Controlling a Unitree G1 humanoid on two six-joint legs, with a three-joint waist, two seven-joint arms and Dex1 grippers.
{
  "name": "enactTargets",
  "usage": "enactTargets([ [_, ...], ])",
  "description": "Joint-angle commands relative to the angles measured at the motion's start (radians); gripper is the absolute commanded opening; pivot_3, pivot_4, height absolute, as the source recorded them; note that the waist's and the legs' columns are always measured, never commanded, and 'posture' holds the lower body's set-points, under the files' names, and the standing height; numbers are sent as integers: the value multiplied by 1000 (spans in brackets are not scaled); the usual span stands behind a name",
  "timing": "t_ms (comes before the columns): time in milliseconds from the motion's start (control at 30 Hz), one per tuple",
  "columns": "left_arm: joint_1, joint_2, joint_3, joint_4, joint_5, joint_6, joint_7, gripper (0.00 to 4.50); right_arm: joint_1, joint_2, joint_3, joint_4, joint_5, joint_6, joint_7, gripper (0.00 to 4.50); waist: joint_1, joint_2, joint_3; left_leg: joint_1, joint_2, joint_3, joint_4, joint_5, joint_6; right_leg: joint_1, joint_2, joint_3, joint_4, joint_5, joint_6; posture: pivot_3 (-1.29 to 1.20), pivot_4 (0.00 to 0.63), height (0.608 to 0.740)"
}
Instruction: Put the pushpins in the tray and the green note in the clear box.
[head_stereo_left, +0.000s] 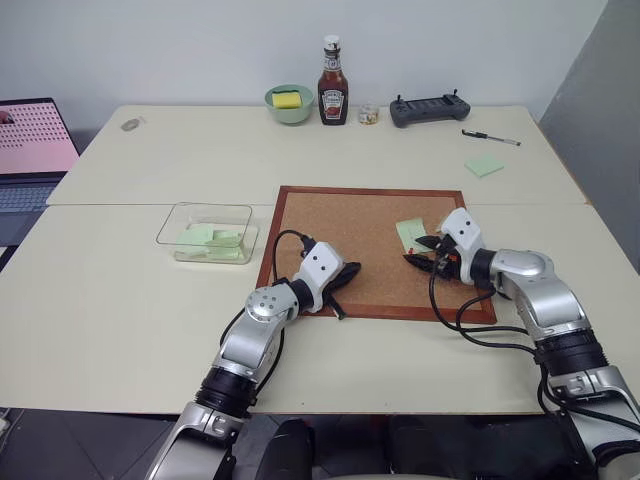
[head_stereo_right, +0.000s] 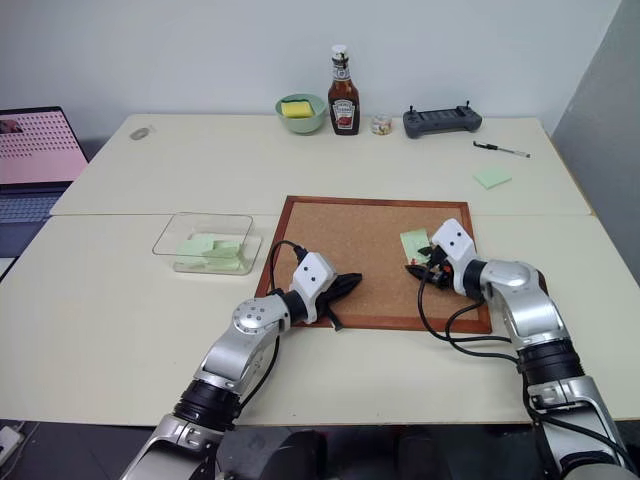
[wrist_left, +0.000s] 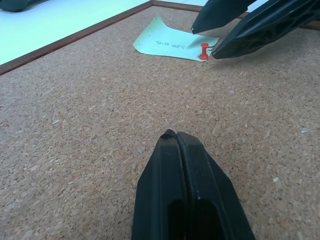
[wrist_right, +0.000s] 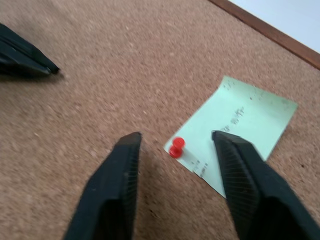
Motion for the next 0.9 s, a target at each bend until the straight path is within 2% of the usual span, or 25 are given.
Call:
enactTargets([
  [33, 34, 4, -23, 20, 19, 27, -1, 0, -18, 6, -18, 16, -6, -51, -4, 1379, 0, 0, 0, 0, 0, 0, 0, 0, 0, 0, 0, 0, 0, 0, 0, 0, 150, 740],
  [233, 31, 7, -21, 24, 18, 25, -3, 0, -14, 15, -19, 25, -4, -65, -8, 46, 0, 0, 0, 0, 0, 0, 0, 0, 0, 0, 0, 0, 0, 0, 0, 0, 150, 740],
  [900, 38, -2, -21, 16, 13, 45, 5, 0, -27, -1, -70, -127, 63, -13, 15, 46, 0, 0, 0, -1, 0, 0, 0, 0, 0, -1, 0, 0, 0, 0, 0, 0, 150, 740],
])
